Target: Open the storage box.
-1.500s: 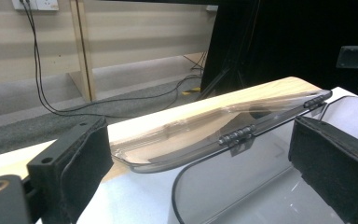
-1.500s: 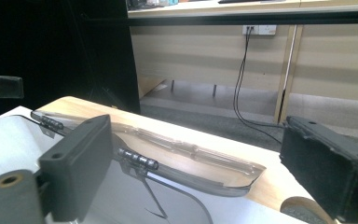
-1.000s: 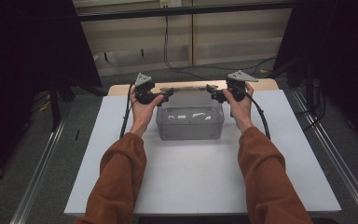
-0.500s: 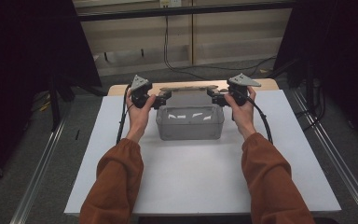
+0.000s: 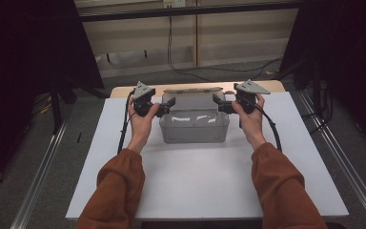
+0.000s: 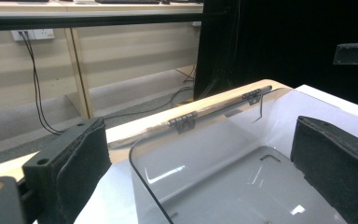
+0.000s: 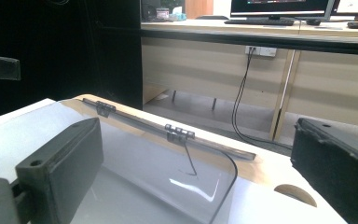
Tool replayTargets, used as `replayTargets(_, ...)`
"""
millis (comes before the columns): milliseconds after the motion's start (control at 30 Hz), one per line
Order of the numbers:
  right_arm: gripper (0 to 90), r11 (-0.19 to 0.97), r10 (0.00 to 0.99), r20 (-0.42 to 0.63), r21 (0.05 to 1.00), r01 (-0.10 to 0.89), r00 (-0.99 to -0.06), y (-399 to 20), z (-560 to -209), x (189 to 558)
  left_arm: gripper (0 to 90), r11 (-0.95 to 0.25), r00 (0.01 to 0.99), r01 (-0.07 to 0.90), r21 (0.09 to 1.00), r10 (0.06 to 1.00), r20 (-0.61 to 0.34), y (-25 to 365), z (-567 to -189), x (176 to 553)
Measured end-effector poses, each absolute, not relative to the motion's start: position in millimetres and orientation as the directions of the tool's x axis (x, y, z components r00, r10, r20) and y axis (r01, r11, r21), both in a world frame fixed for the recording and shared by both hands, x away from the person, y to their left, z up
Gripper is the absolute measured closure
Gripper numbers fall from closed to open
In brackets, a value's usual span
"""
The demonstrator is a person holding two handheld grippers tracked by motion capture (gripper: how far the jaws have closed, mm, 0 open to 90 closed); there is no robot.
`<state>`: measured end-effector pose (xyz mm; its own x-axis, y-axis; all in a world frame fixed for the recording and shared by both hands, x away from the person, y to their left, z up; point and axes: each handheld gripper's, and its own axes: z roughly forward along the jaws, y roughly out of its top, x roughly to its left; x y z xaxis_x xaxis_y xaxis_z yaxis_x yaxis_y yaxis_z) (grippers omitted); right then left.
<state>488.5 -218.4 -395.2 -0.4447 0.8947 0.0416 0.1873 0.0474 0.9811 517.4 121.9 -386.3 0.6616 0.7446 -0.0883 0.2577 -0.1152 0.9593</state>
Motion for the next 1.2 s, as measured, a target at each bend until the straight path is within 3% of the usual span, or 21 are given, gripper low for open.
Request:
replayTargets(833, 2.2, 0.065, 0.904, -0.001, 0.989, 0.135, -0.428, -230, -387, 424, 4.3, -0.079, 0.668, 0.175, 0.981, 0.742, -0.059, 147, -384, 455)
replayTargets(1200, 2.1, 0.080, 0.917, -0.008, 0.983, 0.164, -0.400, -248, -404, 383, 3.4, -0.059, 0.623, 0.159, 0.986, 0.780, -0.053, 171, -394, 420)
